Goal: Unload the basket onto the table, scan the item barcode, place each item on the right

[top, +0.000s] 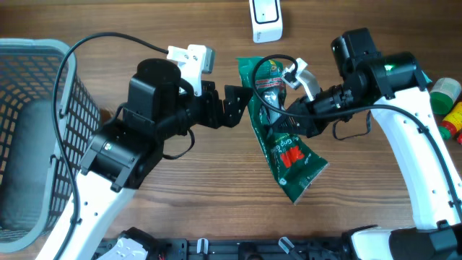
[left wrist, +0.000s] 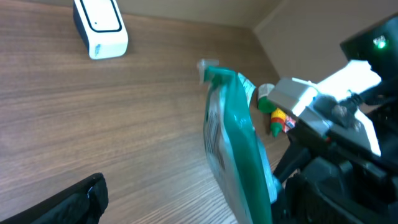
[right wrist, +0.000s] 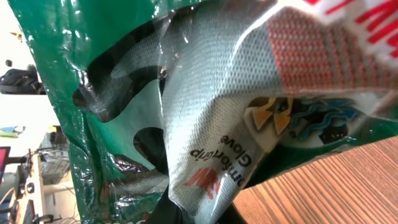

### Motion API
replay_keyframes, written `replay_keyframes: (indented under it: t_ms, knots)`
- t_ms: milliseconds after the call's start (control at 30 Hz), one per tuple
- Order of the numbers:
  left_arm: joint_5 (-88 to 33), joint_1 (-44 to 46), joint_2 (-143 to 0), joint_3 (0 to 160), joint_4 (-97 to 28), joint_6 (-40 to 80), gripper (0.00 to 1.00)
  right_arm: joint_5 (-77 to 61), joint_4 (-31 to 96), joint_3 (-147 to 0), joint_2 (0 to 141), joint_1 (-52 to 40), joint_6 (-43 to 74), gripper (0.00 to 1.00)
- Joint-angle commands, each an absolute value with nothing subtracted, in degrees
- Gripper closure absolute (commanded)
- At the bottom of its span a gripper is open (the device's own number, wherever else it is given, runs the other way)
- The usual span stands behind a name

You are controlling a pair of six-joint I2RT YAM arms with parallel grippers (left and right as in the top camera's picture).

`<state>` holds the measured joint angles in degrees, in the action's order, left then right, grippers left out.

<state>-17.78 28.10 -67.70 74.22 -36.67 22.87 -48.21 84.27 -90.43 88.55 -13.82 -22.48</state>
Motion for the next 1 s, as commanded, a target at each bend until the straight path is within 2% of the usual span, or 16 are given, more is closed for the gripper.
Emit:
replay_keyframes:
  t_ms: [0, 133, 267, 467, 533, 633, 733, 867, 933, 967]
  knots:
    - [-18.65, 27.83, -69.08, 74.13, -34.52, 26.28, 0.07, -51.13, 84.68, -90.45, 89.12, -14.02, -25.08, 0.95]
    - [-18.63, 27.83, -70.35, 74.13, -33.34, 30.79, 0.07, -51.13, 84.75, -90.45, 89.12, -14.02, -25.34, 0.95]
    - [-18.65, 27.83, -72.49, 74.13, -33.36, 32.4, 0.22, -51.13, 84.79, -90.45, 89.12, -14.02, -25.36, 0.95]
    - [-18.68, 27.88, -75.18, 74.13, -32.08, 36.97, 0.31, -50.87, 84.73, -90.45, 89.12, -14.02, -25.5, 0.95]
    - [-18.68, 27.88, -75.29, 74.13, -31.86, 36.99, 0.41, -49.74, 84.71, -90.45, 89.12, -14.02, -25.47, 0.96]
    - [-18.65, 27.88, -75.29, 74.13, -30.98, 39.83, 0.63, -47.44, 84.75, -90.45, 89.12, -14.02, -25.32, 0.95]
    - [-18.68, 27.88, -75.29, 74.13, -29.87, 41.23, 0.81, -47.44, 84.73, -90.45, 89.12, -14.02, -25.32, 0.95]
    - [-18.68, 27.88, -75.29, 74.13, -29.54, 42.15, 0.96, -47.44, 84.73, -90.45, 89.12, -14.02, -25.32, 0.95]
    - [-18.65, 27.88, -75.29, 74.13, -29.5, 42.92, 0.96, -47.44, 84.71, -90.45, 89.12, -14.02, -25.28, 0.94]
    - [-18.63, 27.88, -75.29, 74.13, -29.52, 42.94, 0.96, -47.44, 84.68, -90.45, 89.12, -14.02, -24.99, 0.85]
